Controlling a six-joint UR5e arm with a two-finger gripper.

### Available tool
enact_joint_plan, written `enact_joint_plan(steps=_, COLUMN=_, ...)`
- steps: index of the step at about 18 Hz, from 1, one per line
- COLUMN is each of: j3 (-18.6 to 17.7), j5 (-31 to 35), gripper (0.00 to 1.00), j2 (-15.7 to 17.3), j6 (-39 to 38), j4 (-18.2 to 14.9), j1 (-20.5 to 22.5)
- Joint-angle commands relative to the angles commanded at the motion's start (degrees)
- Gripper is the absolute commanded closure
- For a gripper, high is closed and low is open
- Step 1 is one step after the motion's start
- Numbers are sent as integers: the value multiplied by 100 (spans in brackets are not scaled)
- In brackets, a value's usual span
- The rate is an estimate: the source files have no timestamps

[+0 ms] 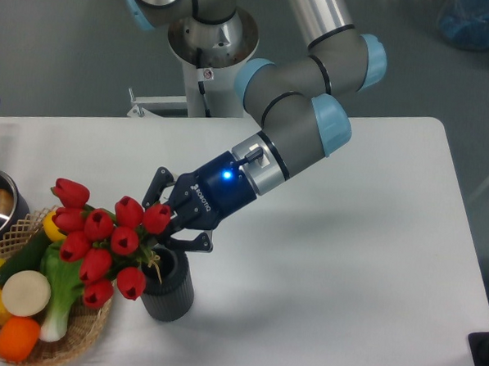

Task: Insert the flowers into the vase
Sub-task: 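Lower the tulip stems into the vase opening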

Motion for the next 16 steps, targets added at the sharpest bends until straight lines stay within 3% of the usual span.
enact_joint_plan(steps=16, j3=-255, j5=272, gripper=96, j2=-79, j6=431, j4=0, j1=-35)
